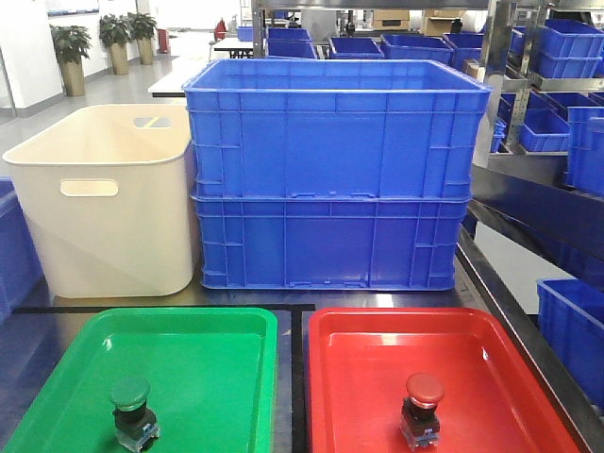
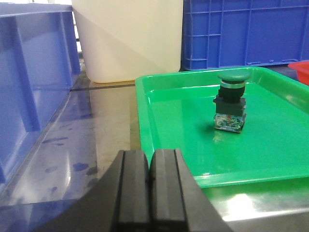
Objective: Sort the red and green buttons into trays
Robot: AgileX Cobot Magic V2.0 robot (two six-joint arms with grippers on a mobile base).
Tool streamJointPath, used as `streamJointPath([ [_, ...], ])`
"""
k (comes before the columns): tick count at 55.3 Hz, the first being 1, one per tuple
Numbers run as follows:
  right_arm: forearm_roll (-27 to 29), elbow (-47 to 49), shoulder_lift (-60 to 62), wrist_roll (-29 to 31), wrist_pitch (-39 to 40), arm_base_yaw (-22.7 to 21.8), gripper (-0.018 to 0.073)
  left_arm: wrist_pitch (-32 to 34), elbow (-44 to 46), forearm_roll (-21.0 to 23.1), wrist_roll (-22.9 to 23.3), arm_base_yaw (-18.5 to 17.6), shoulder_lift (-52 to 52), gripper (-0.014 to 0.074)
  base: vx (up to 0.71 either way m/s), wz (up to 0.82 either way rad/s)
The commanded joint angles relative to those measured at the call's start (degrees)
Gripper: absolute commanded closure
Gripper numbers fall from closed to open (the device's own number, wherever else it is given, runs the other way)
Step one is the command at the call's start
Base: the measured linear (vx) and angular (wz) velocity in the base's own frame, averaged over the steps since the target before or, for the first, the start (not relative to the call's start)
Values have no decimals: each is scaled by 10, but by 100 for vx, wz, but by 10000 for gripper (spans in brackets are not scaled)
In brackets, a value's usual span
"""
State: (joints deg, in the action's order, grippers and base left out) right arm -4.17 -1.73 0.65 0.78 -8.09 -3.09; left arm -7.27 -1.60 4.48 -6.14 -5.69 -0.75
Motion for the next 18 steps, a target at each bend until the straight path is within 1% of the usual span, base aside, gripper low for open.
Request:
streamJointPath([
  [1, -7, -9, 7, 5, 50, -4, 571, 45, 15, 2, 6, 1, -6, 602, 0, 0],
  [18, -7, -9, 7, 5, 50, -4, 571, 45, 15, 2, 6, 1, -6, 602, 0, 0],
])
